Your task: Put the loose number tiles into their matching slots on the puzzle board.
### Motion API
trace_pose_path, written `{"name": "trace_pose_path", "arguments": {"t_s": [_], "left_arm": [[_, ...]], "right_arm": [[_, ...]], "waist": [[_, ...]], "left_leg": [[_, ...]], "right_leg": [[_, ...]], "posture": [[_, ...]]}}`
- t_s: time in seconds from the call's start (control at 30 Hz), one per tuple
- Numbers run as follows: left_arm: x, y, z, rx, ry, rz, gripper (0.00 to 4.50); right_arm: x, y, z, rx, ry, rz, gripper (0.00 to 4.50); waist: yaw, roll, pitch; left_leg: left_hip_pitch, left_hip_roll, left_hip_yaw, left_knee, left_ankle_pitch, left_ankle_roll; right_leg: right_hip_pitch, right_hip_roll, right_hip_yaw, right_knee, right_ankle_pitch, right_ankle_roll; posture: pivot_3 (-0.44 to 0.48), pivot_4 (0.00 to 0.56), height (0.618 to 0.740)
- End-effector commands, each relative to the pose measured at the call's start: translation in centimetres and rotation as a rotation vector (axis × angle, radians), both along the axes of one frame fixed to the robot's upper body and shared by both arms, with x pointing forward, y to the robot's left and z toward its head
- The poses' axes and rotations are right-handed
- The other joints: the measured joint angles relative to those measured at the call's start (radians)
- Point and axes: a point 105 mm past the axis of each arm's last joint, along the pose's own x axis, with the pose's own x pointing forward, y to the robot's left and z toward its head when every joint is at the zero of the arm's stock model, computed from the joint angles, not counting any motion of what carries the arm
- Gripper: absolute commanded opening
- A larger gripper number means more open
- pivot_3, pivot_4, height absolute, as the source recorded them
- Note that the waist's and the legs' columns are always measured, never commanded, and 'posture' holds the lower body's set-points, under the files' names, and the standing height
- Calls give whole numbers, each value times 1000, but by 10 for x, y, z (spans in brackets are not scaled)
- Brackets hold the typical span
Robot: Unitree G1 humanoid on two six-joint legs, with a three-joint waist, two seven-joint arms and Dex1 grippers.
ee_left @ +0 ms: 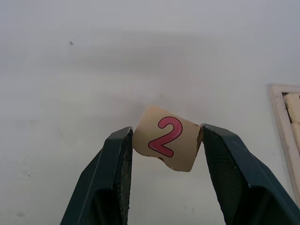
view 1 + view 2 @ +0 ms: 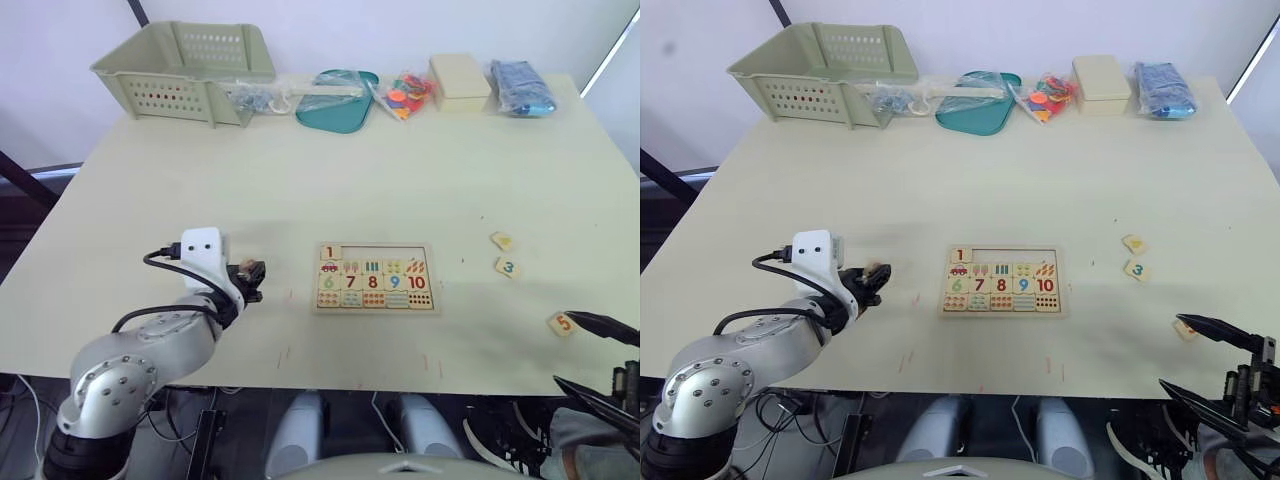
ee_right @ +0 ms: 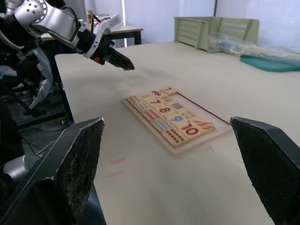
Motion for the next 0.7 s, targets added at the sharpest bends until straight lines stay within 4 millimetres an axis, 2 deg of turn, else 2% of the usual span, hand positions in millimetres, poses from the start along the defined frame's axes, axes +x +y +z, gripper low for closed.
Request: {"name": "trace_pose_path", "arguments": {"t_s": [0.03, 0.63, 0.7], "left_arm": [[2, -5, 0, -5, -5, 8, 1825], [-6, -15, -21, -31, 91, 16, 1825], [-9, -14, -23, -37, 100, 26, 2829]], "right_arm": [[-4, -8, 6, -19, -21, 1, 4500], [-1, -3, 8, -16, 2, 42, 4500], [0, -2, 9, -16, 6, 49, 4500]], "waist": [[0, 0, 0], [1, 0, 0], [0, 1, -1]], "left_leg": [[0, 0, 1, 0, 0, 0], [0, 0, 3, 0, 0, 0], [0, 0, 3, 0, 0, 0]], "right_leg": [[0, 0, 0, 0, 0, 0], [0, 0, 1, 0, 0, 0], [0, 0, 1, 0, 0, 0]], "posture": [[0, 150, 740], [0, 150, 740], [0, 150, 740]]}}
